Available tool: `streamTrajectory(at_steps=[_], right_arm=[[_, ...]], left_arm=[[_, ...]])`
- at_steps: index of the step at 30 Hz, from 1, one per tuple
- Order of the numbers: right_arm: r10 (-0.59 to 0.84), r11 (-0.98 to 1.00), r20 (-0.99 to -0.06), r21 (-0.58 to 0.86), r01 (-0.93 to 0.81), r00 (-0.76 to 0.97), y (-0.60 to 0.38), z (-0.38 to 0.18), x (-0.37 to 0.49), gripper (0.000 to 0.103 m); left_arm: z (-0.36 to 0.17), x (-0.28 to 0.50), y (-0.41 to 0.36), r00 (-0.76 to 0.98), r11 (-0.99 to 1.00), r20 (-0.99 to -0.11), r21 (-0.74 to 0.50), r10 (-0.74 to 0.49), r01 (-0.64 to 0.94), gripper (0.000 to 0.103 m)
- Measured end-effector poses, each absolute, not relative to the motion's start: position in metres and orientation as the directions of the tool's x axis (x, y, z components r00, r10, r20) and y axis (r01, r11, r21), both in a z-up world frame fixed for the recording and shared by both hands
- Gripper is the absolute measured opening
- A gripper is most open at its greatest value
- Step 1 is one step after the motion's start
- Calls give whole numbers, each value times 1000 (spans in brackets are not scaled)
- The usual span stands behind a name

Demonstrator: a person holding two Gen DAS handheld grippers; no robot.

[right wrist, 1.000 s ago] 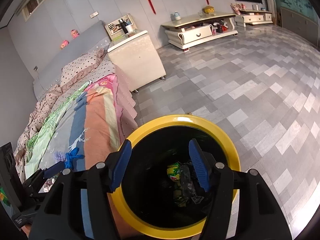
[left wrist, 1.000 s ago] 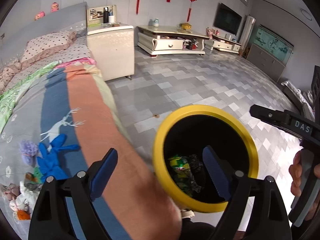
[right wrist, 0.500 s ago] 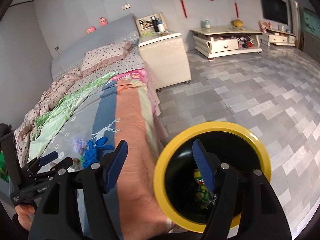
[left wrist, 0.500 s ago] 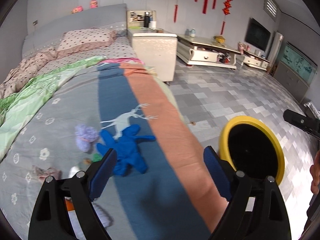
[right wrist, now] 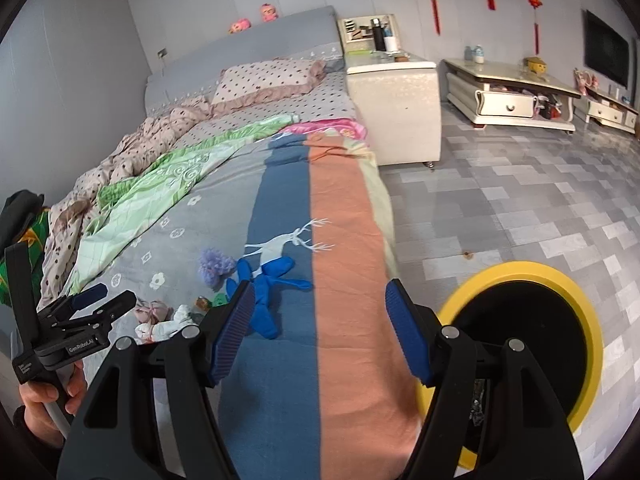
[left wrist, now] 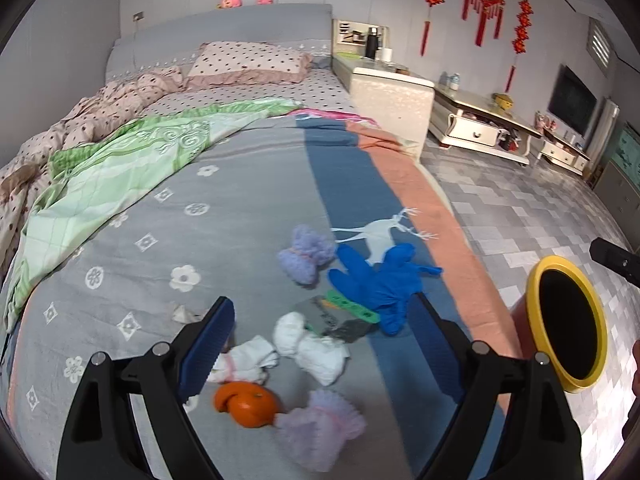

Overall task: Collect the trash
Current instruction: 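Move both tools back over the remaining trash on the bed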

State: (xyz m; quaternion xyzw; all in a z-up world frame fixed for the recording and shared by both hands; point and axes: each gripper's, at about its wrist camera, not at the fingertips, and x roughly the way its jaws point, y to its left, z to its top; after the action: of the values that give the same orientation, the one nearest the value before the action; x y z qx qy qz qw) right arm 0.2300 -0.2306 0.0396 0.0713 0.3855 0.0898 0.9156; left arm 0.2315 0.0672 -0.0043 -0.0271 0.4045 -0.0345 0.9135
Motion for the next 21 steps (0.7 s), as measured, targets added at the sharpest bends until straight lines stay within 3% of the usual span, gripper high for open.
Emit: streamTrajectory(at_steps=[21], right_arm=[[240,967,-847,164,-197,475,-117,-67,331,64]], left_arm=[[-78,257,170,589,985,-808,-116,-17,-130,85]])
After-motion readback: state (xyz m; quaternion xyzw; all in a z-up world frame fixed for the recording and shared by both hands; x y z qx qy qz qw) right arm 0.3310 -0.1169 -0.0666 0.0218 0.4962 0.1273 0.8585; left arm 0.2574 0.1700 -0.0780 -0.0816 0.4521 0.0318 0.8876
